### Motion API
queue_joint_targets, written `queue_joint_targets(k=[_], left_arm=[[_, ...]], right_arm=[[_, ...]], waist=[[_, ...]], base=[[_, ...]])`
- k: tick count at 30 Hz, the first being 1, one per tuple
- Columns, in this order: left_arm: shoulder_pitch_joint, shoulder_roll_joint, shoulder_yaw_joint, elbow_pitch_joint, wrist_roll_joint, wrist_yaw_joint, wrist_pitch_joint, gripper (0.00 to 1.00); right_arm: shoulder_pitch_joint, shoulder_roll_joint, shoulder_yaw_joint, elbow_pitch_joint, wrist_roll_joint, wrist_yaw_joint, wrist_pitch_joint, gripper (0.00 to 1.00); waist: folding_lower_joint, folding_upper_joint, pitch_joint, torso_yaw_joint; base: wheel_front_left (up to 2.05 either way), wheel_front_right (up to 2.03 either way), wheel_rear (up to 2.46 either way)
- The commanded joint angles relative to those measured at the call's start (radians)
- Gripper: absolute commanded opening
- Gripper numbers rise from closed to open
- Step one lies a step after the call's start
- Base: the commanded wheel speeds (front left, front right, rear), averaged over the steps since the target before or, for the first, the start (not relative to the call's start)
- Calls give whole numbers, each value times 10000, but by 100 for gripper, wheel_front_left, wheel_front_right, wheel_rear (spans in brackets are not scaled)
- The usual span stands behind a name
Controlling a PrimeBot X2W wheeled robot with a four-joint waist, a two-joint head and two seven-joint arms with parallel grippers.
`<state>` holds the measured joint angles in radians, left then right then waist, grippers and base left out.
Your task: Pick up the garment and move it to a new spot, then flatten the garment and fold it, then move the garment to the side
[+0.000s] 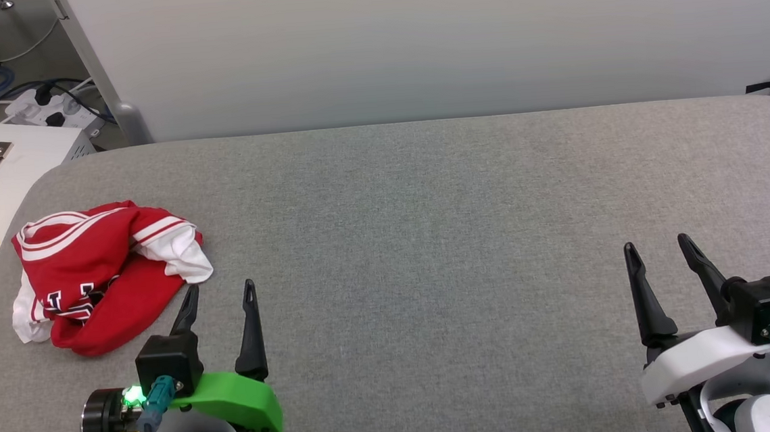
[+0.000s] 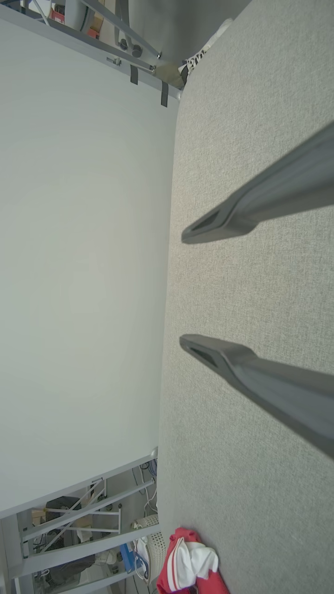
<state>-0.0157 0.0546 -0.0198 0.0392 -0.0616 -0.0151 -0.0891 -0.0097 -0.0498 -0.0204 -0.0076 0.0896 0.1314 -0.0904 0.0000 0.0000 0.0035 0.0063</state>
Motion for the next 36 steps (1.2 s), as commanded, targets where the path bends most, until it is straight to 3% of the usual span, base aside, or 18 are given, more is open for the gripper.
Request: queue_joint_targets(k=[1,36], left_arm=[[47,-17,-5,-27,-114,-62,-106,100],[-30,-29,-350,999,-559,-236,-831,100]], right_arm=[[-129,-3,-23,-79,75,-3,-115,100],[-292,-4,-25,747,417,-5,-830,100]], waist=[[0,0,3,1],[0,0,183,55]], base=[[0,0,0],[0,0,0]])
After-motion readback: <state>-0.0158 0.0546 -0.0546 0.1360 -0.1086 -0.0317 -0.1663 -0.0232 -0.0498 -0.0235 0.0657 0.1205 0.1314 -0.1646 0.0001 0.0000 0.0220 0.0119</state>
